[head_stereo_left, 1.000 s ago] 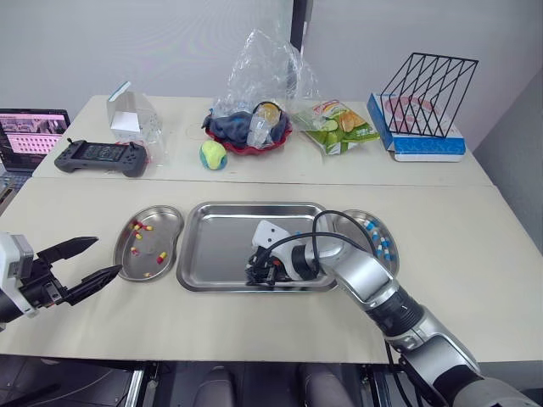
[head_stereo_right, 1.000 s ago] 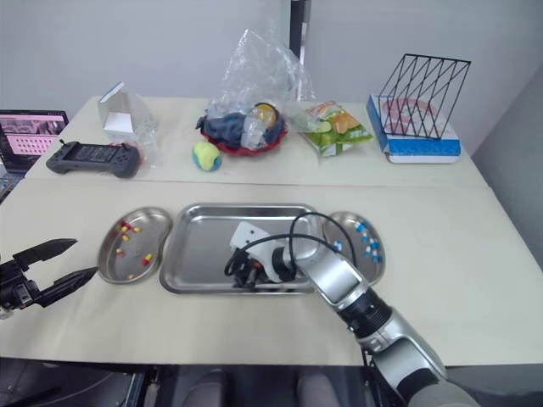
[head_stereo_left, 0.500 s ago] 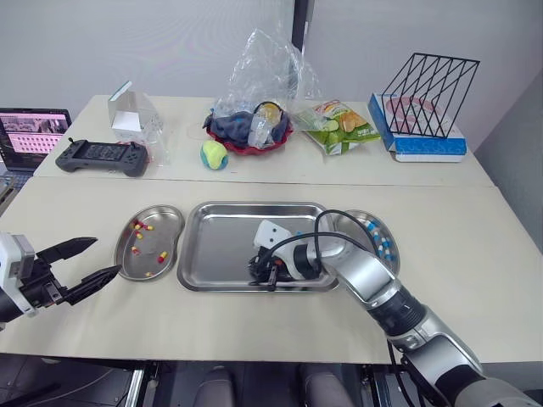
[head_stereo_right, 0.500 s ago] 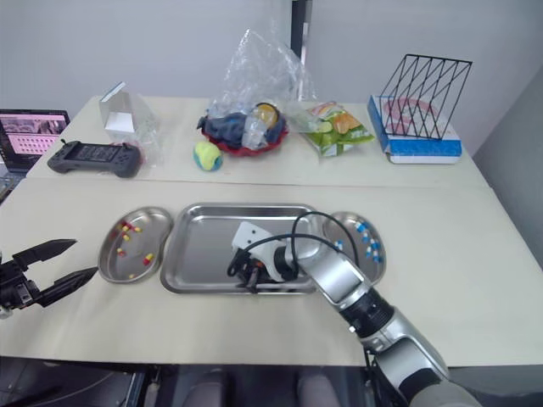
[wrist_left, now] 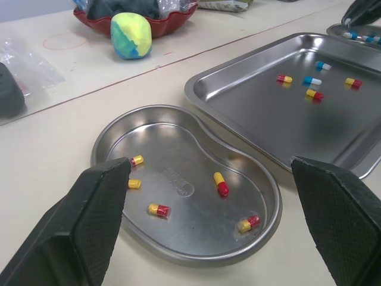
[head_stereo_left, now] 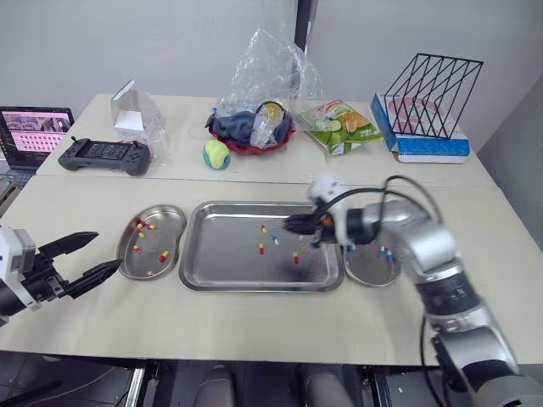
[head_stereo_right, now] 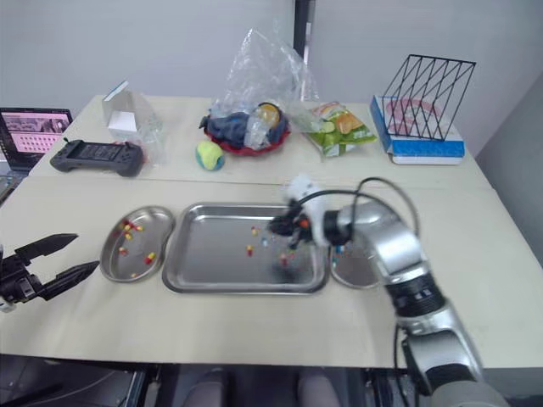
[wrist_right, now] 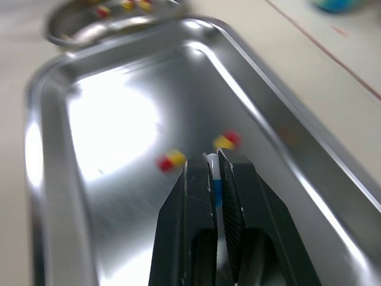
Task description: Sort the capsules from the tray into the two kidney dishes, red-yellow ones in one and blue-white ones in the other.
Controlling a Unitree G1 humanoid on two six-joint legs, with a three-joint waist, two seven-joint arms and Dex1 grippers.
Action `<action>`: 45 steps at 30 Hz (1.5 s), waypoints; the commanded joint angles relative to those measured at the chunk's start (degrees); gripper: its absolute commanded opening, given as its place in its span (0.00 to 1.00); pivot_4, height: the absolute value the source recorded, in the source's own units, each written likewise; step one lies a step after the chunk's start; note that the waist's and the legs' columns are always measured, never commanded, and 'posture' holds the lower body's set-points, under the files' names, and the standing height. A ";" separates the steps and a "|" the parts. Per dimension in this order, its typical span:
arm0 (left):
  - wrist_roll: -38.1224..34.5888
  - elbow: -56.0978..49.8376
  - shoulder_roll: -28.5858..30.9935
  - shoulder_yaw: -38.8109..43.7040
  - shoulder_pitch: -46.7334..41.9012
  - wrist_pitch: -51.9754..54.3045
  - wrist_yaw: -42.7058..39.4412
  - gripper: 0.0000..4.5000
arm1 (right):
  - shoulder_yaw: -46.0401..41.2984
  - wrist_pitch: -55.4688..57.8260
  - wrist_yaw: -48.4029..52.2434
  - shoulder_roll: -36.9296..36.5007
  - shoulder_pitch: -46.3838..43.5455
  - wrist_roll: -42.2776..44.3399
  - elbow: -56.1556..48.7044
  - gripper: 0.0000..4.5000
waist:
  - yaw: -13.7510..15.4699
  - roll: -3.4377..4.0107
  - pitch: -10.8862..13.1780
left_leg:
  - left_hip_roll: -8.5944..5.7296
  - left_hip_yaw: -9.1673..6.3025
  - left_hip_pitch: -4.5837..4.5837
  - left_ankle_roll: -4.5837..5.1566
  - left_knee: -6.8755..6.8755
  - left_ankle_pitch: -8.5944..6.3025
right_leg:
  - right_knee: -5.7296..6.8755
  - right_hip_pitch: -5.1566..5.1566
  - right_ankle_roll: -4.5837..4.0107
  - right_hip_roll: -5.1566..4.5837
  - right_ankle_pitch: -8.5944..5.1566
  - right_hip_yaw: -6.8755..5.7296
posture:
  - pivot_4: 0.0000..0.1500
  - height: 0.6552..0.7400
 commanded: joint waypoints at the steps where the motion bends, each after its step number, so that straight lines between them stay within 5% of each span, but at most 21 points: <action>1: 0.08 0.41 -0.28 -0.68 -1.65 -1.24 -0.14 1.00 | -2.13 -3.89 2.65 -4.86 0.62 -0.97 2.16 0.01 | -0.13 0.01 0.00 | 0.00 0.00 0.00 0.00 -0.02 0.00 | 0.00 -0.01 0.00 0.01 0.00 0.01 | 1.00 0.73; 6: 0.55 1.94 -0.61 -2.72 -3.91 -1.59 -0.64 1.00 | -4.27 -7.44 3.42 -11.48 3.26 -2.99 6.89 0.01 | -0.42 0.01 0.01 | 0.00 0.00 0.01 0.01 -0.08 0.00 | -0.02 -0.04 0.00 0.03 0.00 0.05 | 1.00 0.73; 14: 0.69 3.68 0.20 -3.88 -5.95 -1.36 -1.65 1.00 | -3.75 -7.96 2.57 -11.94 7.42 -4.32 7.83 0.01 | -0.58 0.02 0.01 | 0.00 0.01 0.00 0.01 -0.08 0.00 | -0.05 -0.03 0.00 0.03 0.00 0.09 | 1.00 0.73; 27: 1.51 4.91 0.27 -4.31 -8.07 -1.54 -2.19 1.00 | -9.05 -5.82 5.69 -15.44 6.71 -0.23 6.85 0.99 | -0.19 0.02 0.01 | -0.01 0.01 0.00 0.01 -0.07 0.00 | -0.06 -0.01 0.00 0.02 0.00 0.07 | 1.00 0.73; 45: 3.09 12.26 0.56 -1.33 -7.39 -5.75 0.78 1.00 | -32.84 -28.85 6.11 -12.58 19.04 7.75 25.51 0.99 | -0.42 0.04 0.01 | -0.02 0.02 0.14 0.01 -0.08 0.00 | -0.12 0.16 0.03 0.01 0.01 0.08 | 1.00 0.73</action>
